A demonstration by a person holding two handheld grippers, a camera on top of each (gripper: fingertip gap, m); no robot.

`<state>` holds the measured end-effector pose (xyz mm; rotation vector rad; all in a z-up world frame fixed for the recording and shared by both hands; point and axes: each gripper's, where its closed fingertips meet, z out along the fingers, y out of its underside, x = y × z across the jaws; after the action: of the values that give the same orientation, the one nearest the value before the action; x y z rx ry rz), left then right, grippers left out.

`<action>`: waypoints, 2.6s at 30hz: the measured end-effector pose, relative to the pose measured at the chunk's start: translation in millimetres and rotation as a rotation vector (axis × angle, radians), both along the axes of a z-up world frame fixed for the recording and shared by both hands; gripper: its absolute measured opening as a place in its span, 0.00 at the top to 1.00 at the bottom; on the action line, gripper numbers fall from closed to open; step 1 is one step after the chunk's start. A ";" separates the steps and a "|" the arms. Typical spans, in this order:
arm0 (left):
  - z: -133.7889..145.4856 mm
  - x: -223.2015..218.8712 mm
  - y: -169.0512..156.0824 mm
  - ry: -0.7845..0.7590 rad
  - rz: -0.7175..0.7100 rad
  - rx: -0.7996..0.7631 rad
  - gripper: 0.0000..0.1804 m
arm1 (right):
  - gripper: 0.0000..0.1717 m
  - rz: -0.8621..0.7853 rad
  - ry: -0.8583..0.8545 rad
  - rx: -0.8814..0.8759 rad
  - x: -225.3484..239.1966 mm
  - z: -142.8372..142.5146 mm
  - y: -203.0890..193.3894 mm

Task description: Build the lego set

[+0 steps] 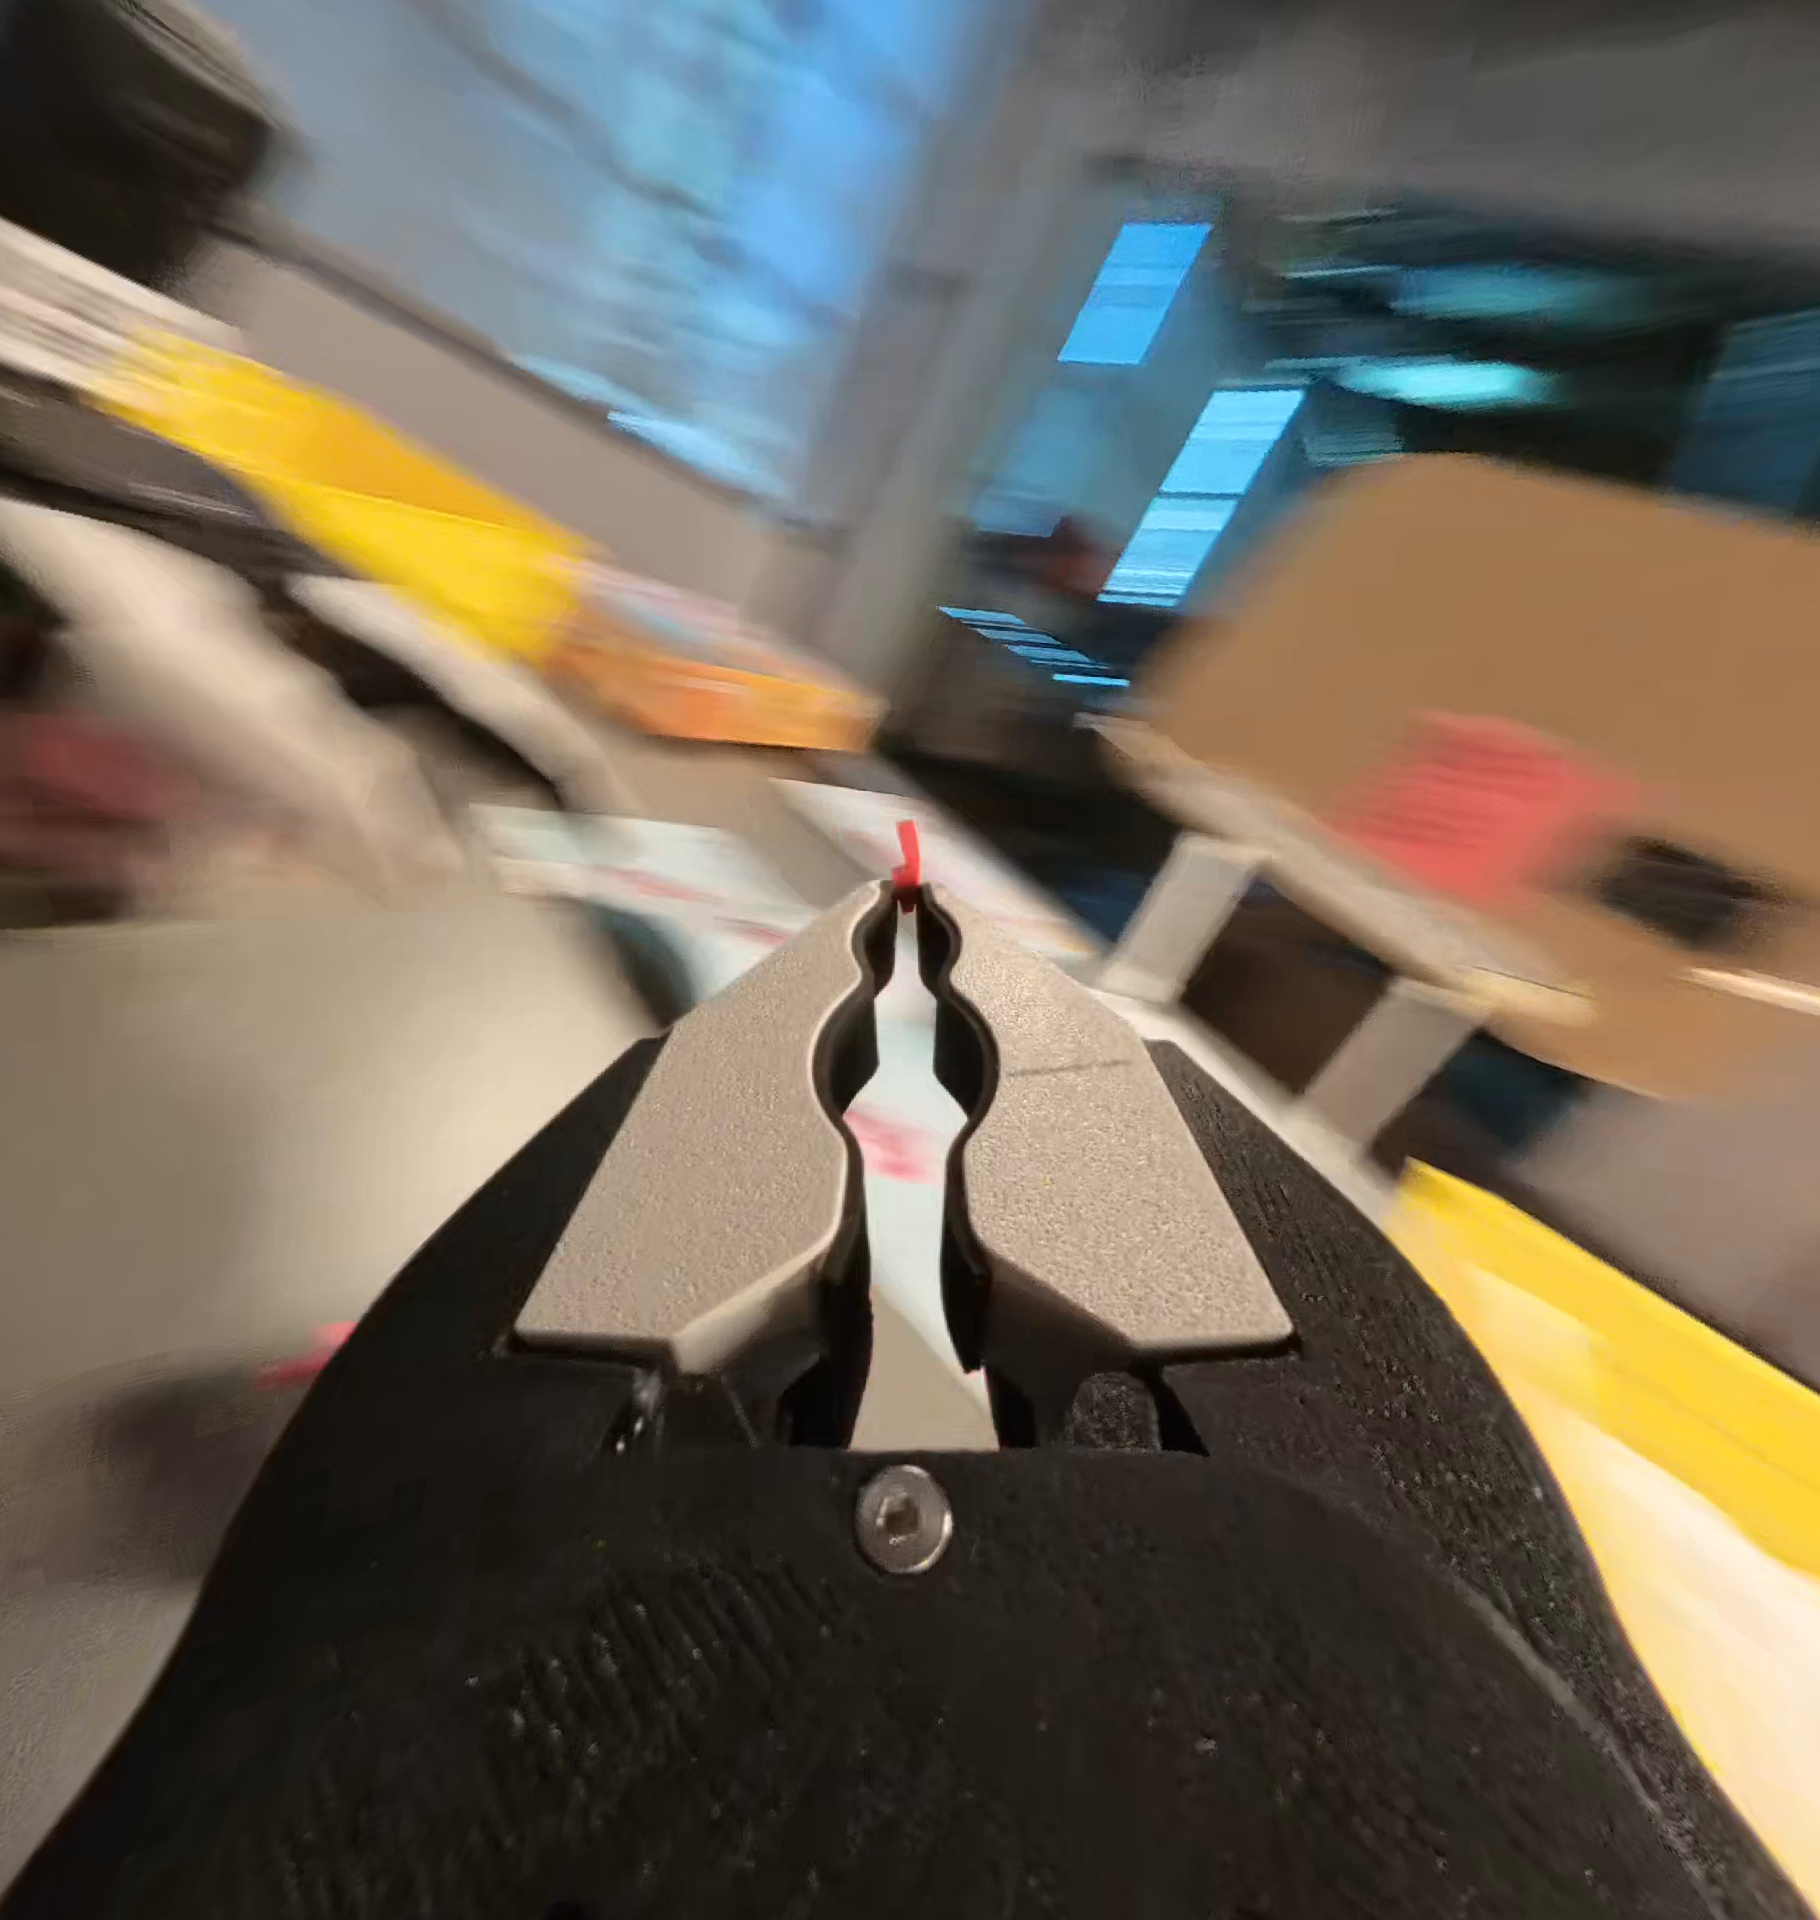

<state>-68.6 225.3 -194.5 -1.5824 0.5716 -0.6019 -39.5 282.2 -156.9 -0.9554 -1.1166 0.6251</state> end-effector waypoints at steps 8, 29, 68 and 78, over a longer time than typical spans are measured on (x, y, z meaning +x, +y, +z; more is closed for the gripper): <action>-56.8 47.2 18.2 0.333 0.156 -0.311 0.46 | 0.99 -0.364 0.045 0.174 32.4 -2.0 49.9; -95.1 49.7 22.4 0.437 0.057 -0.484 0.65 | 0.99 -0.444 0.011 0.302 39.9 2.7 54.1; -64.8 -31.5 -8.9 0.372 0.143 -0.398 0.80 | 0.78 0.166 -1.223 0.608 26.2 -121.4 7.5; -29.1 16.7 -48.2 0.118 -0.265 -0.275 0.80 | 0.59 0.728 -0.820 -0.435 -13.2 -65.7 -113.4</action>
<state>-51.9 177.1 -223.6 -1.8239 0.8228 -0.8165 -52.7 168.9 -222.5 -1.2165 -2.1653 1.1438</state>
